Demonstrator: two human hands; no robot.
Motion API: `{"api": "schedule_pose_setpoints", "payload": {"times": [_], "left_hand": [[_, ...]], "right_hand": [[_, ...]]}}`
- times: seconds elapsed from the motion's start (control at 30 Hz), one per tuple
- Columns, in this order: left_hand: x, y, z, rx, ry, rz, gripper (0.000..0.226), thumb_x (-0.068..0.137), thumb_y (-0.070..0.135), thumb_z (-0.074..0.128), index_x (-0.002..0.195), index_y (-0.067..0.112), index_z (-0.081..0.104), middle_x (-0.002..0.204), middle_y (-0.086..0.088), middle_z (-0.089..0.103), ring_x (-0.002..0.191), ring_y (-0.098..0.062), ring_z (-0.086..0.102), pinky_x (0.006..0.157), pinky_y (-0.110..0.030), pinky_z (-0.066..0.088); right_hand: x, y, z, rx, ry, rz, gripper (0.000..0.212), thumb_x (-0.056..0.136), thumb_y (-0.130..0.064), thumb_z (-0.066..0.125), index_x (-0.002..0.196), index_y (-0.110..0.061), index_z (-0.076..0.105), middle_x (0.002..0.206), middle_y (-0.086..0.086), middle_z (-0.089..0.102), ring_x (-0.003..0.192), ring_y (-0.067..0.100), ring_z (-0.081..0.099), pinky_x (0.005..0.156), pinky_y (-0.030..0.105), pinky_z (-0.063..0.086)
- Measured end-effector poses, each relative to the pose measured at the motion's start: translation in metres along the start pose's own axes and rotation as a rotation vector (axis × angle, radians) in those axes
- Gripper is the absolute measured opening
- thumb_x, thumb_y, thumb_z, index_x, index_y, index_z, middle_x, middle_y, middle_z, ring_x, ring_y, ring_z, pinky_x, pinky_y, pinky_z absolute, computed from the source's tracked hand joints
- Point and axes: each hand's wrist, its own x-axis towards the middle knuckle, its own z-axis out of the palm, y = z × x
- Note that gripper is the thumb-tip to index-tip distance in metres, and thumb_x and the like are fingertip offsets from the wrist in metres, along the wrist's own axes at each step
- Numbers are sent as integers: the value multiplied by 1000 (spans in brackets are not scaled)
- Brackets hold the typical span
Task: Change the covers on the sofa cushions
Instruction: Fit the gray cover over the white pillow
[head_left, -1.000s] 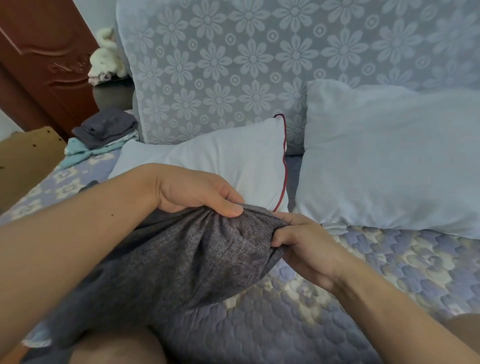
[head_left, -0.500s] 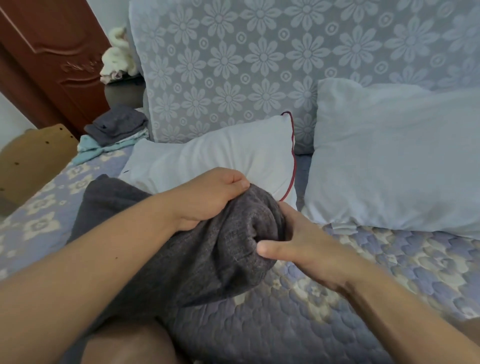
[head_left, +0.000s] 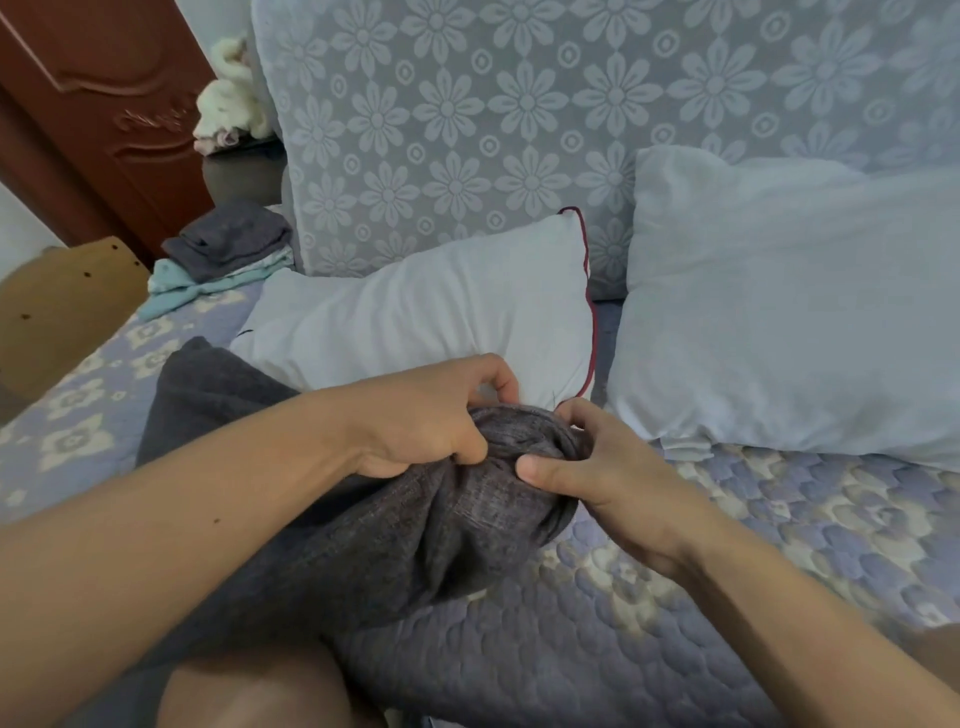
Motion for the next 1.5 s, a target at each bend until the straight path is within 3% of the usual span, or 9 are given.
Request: {"api": "schedule_pose_setpoints", "payload": {"times": [0.27, 0.43, 0.67, 0.83, 0.93, 1.07, 1.13, 1.27, 1.5], "left_hand": [[6, -5, 11, -35, 102, -45, 44, 49, -3, 55, 89, 14, 56, 88, -12, 52, 75, -21, 46, 61, -28, 37], [1, 2, 6, -190, 131, 3, 40, 55, -5, 56, 91, 12, 58, 84, -11, 51, 72, -19, 50, 63, -28, 40], [-13, -5, -5, -250, 159, 169, 33, 69, -1, 59, 93, 21, 66, 95, -9, 65, 87, -24, 59, 82, -36, 48], [-21, -12, 5, 64, 246, 353, 27, 93, 5, 64, 96, 32, 63, 97, 8, 69, 96, -13, 66, 96, -32, 49], [-20, -15, 8, 514, 520, 583, 25, 94, 4, 61, 98, 28, 57, 100, 13, 60, 98, -6, 60, 90, -24, 46], [-24, -39, 14, 1017, 932, 884, 13, 92, 6, 67, 96, 13, 56, 111, -7, 53, 97, -30, 55, 84, -45, 44], [-36, -52, 34, 1006, 1109, 903, 10, 92, 16, 69, 90, 10, 62, 102, -12, 61, 92, -34, 56, 82, -45, 41], [-47, -91, 68, 1118, 1086, 691, 27, 98, 40, 59, 106, 14, 61, 105, -7, 66, 101, -31, 57, 87, -45, 38], [-50, -110, 62, 1101, 1082, 589, 15, 95, 17, 66, 80, 13, 65, 78, -1, 58, 77, -27, 55, 78, -42, 38]], "right_hand": [[-7, 0, -10, -332, -160, 253, 51, 64, -41, 83, 110, -23, 70, 105, -7, 76, 103, 13, 70, 101, 40, 52], [-7, 12, 6, 87, 70, 140, 48, 61, -12, 76, 107, -10, 65, 102, 8, 75, 100, 22, 72, 96, 44, 56], [-4, -3, 16, 380, 78, 60, 42, 81, -6, 78, 119, -6, 61, 109, 11, 75, 105, 23, 71, 97, 37, 53], [-6, -2, 15, 472, 33, 61, 44, 82, 3, 73, 123, 5, 57, 112, 20, 73, 108, 30, 70, 93, 36, 53], [-7, -3, 12, 535, -65, 40, 51, 80, 4, 75, 127, 7, 54, 122, 23, 67, 118, 34, 64, 103, 41, 49], [-9, 0, 14, 574, -73, 52, 50, 79, 7, 71, 127, 7, 55, 123, 22, 68, 120, 33, 63, 102, 38, 49], [-9, -1, 14, 601, -61, 33, 52, 77, 7, 72, 126, 7, 56, 122, 21, 68, 119, 33, 64, 101, 38, 48], [-8, -5, 14, 594, -50, 16, 50, 78, 6, 69, 126, 5, 57, 122, 21, 68, 119, 33, 64, 102, 41, 49], [-10, -8, 18, 695, -126, 74, 46, 84, 8, 55, 129, 4, 60, 129, 23, 64, 124, 35, 60, 108, 45, 43]]}}
